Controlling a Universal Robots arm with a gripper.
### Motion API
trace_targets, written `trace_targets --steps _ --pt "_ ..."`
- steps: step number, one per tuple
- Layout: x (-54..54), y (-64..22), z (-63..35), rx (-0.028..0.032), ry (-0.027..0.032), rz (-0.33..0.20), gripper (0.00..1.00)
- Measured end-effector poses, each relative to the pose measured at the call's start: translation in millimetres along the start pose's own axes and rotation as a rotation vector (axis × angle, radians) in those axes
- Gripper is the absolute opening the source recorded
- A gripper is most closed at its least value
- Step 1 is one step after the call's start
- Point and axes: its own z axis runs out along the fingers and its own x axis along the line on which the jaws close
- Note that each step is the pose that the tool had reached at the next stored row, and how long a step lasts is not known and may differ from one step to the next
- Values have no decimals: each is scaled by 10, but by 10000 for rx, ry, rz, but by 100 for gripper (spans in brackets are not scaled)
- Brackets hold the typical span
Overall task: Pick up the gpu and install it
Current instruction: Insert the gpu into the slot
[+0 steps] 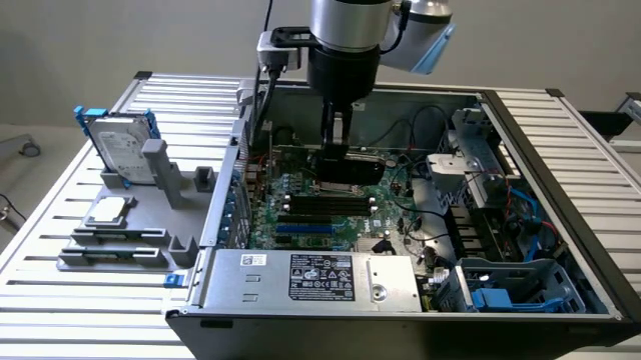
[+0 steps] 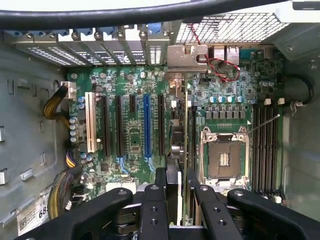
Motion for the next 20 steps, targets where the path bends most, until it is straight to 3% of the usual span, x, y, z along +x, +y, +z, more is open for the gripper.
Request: trace_targets --steps 10,20 --pt "165 3 116 -44 -43 -417 26" --pt "273 140 246 -46 -42 -457 26"
